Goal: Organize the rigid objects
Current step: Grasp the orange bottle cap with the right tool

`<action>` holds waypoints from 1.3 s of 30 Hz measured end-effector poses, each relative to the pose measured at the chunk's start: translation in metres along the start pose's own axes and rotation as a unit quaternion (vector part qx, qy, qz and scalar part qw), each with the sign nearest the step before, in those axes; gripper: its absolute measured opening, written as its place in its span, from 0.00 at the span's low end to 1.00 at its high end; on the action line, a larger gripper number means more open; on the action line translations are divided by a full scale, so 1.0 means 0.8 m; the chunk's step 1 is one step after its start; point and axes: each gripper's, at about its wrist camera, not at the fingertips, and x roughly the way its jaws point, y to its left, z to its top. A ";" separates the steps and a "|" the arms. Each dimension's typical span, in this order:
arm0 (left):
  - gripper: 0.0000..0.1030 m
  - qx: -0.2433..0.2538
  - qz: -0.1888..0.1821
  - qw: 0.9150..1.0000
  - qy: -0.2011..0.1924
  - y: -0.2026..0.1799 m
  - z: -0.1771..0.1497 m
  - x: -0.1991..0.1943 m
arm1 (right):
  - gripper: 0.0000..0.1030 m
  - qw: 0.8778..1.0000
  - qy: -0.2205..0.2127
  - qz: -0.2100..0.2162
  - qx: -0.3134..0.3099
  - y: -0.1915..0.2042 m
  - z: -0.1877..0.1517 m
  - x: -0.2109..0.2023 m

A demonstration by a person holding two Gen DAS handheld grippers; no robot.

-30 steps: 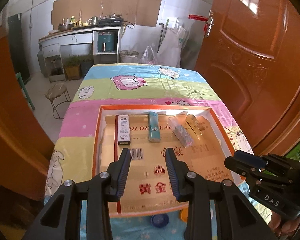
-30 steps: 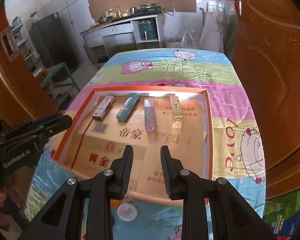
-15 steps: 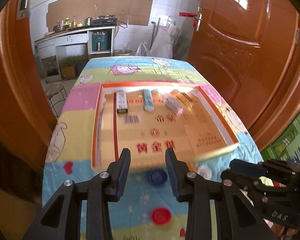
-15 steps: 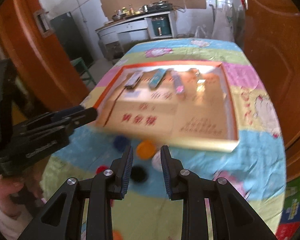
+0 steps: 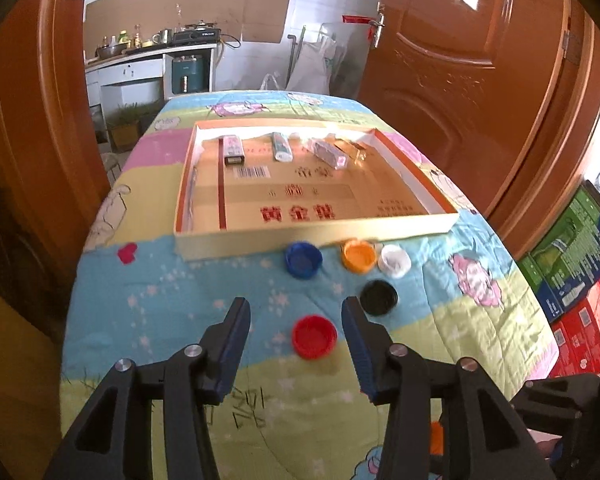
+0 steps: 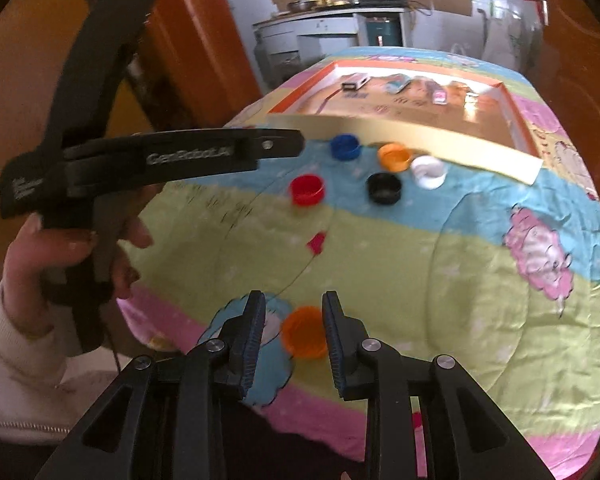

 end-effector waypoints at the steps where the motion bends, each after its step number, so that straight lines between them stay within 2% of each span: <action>1: 0.46 0.002 -0.002 1.000 0.002 -0.001 -0.004 0.001 | 0.29 1.000 0.001 0.002 -0.004 0.001 -0.003 0.001; 7: 0.46 0.011 0.002 1.000 0.000 -0.003 -0.016 0.000 | 0.30 0.998 0.003 -0.047 -0.037 0.013 -0.007 0.010; 8: 0.46 0.011 0.002 1.000 -0.001 -0.003 -0.016 0.000 | 0.33 0.998 0.006 -0.047 -0.039 0.014 -0.008 0.011; 10: 0.46 0.011 0.000 1.000 -0.001 -0.003 -0.018 0.001 | 0.76 0.998 0.011 -0.044 -0.038 0.013 -0.009 0.015; 22: 0.46 0.014 0.002 1.000 0.008 -0.003 -0.023 0.013 | 0.76 0.999 0.000 -0.038 -0.026 0.001 -0.011 0.014; 23: 0.46 0.013 0.003 1.000 0.008 -0.003 -0.023 0.013 | 0.76 0.999 0.002 -0.036 -0.020 -0.002 -0.012 0.015; 26: 0.46 0.012 0.003 1.000 0.007 -0.002 -0.023 0.013 | 0.66 1.000 -0.005 -0.029 -0.001 -0.013 -0.014 0.013; 34: 0.46 0.012 -0.001 1.000 0.011 -0.001 -0.025 0.018 | 0.23 0.999 -0.014 -0.026 0.032 -0.033 -0.012 0.010; 37: 0.46 0.014 -0.004 1.000 0.010 -0.002 -0.025 0.019 | 0.16 0.999 -0.016 -0.022 0.046 -0.040 -0.013 0.009; 39: 0.46 0.018 -0.004 1.000 0.012 -0.004 -0.025 0.021 | 0.14 0.998 -0.018 -0.021 0.052 -0.044 -0.012 0.009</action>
